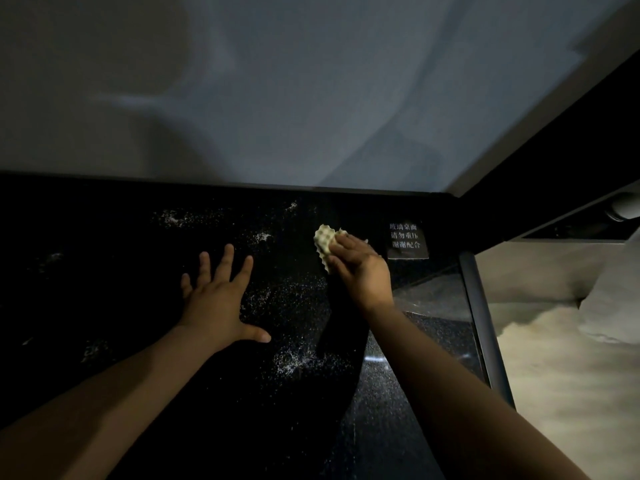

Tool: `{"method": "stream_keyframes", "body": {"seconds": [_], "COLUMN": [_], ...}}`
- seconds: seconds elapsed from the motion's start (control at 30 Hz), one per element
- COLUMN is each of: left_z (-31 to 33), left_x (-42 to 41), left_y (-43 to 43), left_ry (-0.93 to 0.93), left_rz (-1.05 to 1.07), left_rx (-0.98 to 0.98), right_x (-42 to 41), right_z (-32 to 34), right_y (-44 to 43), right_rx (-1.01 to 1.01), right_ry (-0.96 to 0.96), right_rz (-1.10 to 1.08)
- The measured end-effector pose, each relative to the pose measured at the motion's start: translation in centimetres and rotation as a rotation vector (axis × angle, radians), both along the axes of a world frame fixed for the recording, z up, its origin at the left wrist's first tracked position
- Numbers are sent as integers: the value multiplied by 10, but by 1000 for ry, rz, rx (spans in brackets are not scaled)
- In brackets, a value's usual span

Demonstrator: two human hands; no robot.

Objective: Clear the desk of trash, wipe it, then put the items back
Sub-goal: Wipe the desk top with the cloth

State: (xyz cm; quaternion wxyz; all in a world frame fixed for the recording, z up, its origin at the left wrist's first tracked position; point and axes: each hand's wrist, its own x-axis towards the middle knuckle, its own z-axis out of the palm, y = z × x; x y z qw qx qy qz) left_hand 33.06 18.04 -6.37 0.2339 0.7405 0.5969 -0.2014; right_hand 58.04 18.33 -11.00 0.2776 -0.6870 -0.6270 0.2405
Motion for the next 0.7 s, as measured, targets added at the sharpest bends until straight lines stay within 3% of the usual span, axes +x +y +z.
{"method": "stream_keyframes", "body": {"seconds": [0.7], "left_z": [3], "left_x": [-1], "left_y": [0], "left_ry": [2], "left_rz": [-19], "left_rx": [-8], "right_x": [-15], "right_z": [0], "right_y": [-79], "right_rx": [-3], "right_ry": [-60], "right_rz": [-14]}}
